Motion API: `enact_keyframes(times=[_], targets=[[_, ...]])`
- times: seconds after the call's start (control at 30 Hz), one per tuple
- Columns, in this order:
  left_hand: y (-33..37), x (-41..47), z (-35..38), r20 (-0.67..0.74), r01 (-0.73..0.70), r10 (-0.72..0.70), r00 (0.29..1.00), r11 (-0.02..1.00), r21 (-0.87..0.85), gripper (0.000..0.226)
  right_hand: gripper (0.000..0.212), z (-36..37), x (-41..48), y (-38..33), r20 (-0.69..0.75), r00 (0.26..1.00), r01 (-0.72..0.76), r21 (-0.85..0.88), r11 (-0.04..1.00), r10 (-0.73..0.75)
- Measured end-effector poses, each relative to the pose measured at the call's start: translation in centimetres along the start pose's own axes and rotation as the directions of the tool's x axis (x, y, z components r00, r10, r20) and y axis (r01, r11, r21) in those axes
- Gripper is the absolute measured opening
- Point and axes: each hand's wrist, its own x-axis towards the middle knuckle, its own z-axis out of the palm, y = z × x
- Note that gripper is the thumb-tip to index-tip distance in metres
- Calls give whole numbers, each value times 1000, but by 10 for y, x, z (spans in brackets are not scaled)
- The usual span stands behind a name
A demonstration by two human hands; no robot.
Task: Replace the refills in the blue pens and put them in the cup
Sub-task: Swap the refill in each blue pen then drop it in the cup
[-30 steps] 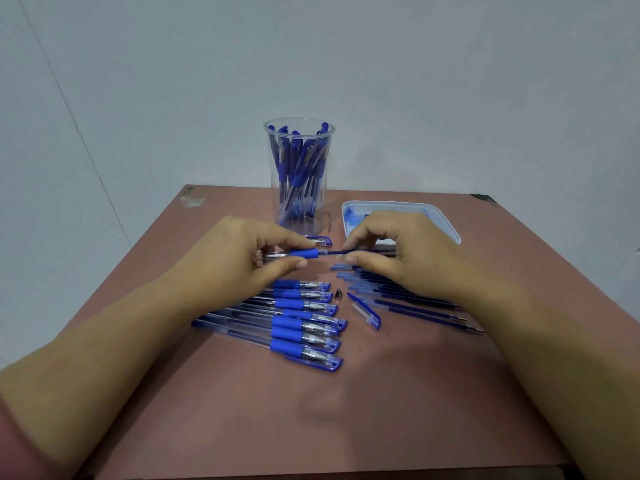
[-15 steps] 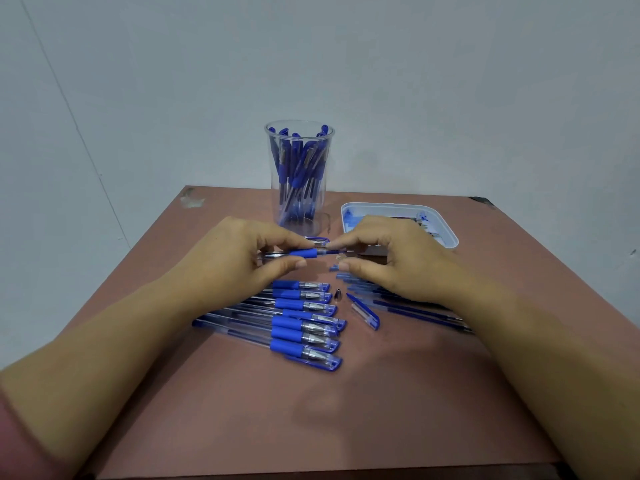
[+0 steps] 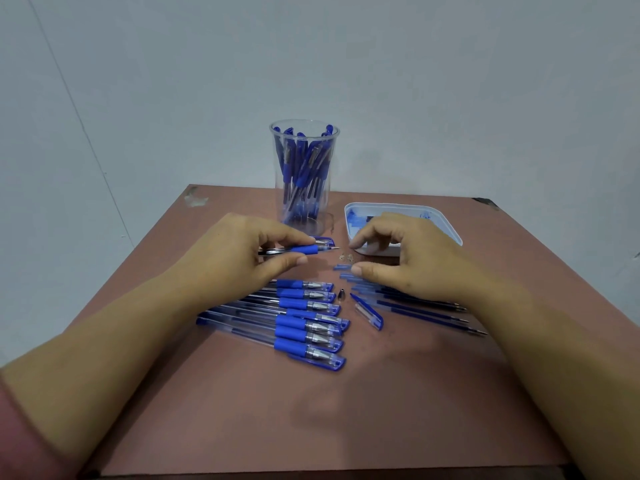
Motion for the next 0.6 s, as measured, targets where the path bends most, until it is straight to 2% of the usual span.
enact_keyframes(times=[0.17, 0.37, 0.43, 0.5, 0.6], targets=[[0, 0, 0, 4, -2, 2, 1000, 1000, 0, 27, 22, 5, 0, -8, 142, 990, 30, -109, 994, -14], [0, 0, 0, 13, 13, -13, 1000, 1000, -7, 27, 7, 15, 3, -10, 171, 984, 67, -146, 987, -41], [0, 0, 0, 17, 13, -12, 1000, 1000, -5, 28, 6, 12, 3, -10, 134, 990, 44, -90, 995, -31], [0, 0, 0, 20, 19, -18, 1000, 1000, -6, 30, 3, 6, 2, -10, 22, 1000, 14, 62, 998, -16], [0, 0, 0, 24, 24, -23, 999, 1000, -14, 34, 16, 1, 1, -6, -129, 991, 42, 158, 987, -21]])
